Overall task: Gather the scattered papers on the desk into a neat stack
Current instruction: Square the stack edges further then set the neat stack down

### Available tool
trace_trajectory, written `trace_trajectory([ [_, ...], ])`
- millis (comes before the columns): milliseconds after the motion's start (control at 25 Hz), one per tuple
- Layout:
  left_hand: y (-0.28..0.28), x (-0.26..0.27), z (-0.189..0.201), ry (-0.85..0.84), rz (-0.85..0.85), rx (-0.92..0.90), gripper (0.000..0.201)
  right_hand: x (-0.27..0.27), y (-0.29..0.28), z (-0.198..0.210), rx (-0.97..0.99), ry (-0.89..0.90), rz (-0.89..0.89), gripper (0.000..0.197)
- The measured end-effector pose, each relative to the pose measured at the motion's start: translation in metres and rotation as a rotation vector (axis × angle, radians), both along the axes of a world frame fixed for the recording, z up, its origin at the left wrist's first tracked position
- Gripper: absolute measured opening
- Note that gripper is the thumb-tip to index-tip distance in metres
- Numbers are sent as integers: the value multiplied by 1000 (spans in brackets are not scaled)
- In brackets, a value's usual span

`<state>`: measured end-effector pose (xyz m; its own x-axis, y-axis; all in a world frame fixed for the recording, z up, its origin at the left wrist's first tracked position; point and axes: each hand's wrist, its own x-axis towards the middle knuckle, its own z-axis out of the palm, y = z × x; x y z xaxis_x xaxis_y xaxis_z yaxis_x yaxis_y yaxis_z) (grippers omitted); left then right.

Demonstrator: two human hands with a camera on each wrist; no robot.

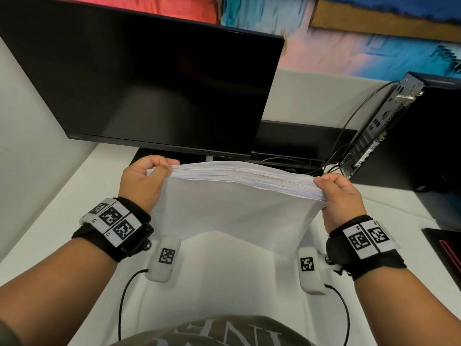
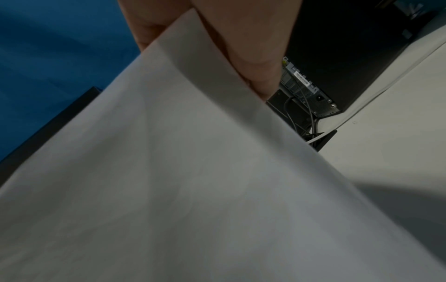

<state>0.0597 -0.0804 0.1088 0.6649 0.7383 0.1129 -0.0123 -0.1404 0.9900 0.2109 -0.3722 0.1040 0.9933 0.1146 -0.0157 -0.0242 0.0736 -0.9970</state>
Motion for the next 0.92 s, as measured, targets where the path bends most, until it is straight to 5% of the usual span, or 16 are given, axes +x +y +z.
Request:
trace_trajectory([
  [160, 5, 2, 0, 12, 8, -35, 30, 11, -17, -8, 66, 87, 211, 9],
  [280, 9, 5, 2, 26, 10, -62, 25, 15, -40, -23, -16, 100, 567, 82],
  [560, 10, 8, 2, 32, -11, -105, 20, 0, -38, -44, -151, 128, 720, 104],
  [600, 10, 8, 3, 35, -11, -101, 19, 0, -39, -45, -158, 162, 691, 98],
  [720, 10, 7, 4, 42, -9, -97, 10, 3, -39, -47, -135, 315, 408, 35],
  [880, 10, 8, 3, 41, -11, -80, 11, 9, -47, -47, -177, 371, 339, 16],
  [920, 9, 8, 2, 40, -13, -79, 10, 10, -48, -48, -219, 338, 368, 31],
])
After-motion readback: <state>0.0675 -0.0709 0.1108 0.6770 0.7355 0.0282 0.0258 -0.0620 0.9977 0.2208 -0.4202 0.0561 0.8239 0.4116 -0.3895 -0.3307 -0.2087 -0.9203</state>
